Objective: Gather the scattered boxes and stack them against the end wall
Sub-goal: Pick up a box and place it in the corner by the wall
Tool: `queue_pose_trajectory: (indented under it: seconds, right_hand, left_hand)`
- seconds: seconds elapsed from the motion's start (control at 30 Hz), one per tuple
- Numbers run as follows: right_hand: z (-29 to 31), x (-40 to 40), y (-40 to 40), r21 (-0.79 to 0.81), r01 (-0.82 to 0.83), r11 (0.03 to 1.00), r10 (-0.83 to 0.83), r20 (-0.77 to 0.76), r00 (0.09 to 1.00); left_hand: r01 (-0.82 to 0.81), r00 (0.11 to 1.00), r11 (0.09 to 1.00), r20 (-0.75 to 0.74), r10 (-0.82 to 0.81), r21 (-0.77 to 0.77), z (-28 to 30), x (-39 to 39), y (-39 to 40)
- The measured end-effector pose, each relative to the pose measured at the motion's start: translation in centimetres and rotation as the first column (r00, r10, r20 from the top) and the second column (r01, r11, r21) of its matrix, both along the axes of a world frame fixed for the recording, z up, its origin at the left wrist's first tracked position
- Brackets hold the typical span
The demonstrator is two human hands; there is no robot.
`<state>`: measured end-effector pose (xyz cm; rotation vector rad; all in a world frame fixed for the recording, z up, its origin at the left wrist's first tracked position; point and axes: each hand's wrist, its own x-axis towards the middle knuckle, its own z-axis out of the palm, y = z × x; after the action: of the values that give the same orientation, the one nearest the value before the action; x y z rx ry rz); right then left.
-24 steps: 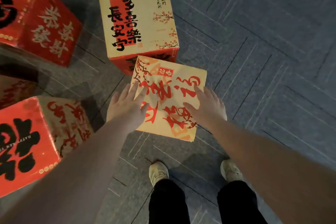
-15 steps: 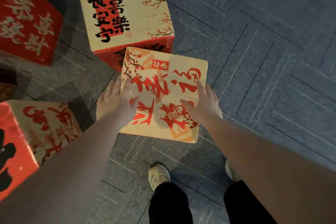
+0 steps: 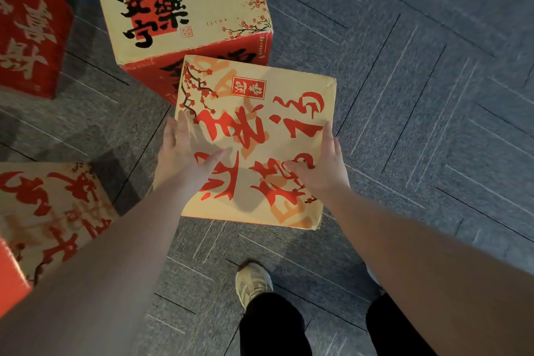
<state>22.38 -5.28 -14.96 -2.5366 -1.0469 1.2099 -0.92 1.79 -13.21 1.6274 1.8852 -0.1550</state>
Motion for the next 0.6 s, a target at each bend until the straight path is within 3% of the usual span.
queue_pose_trajectory:
  seconds: [0.1,0.37,0.6]
  right_hand:
    - [-0.3,-0.4,0.1,0.041,0.061,0.997,-0.060,-0.020,0.998]
    - [1.2,-0.1,-0.2,0.033,0.119,0.992,-0.117,-0.051,0.992]
    - [9.1,2.9,1.2,0.087,0.126,0.988,-0.122,-0.040,0.992]
  left_hand:
    - [-0.115,0.993,0.992,0.024,0.114,0.043,-0.7,0.2,0.2]
    - [-0.070,0.996,0.996,-0.047,0.073,0.057,0.7,0.9,-1.2]
    - [-0.040,0.999,0.995,-0.023,0.042,0.091,7.7,3.7,0.2]
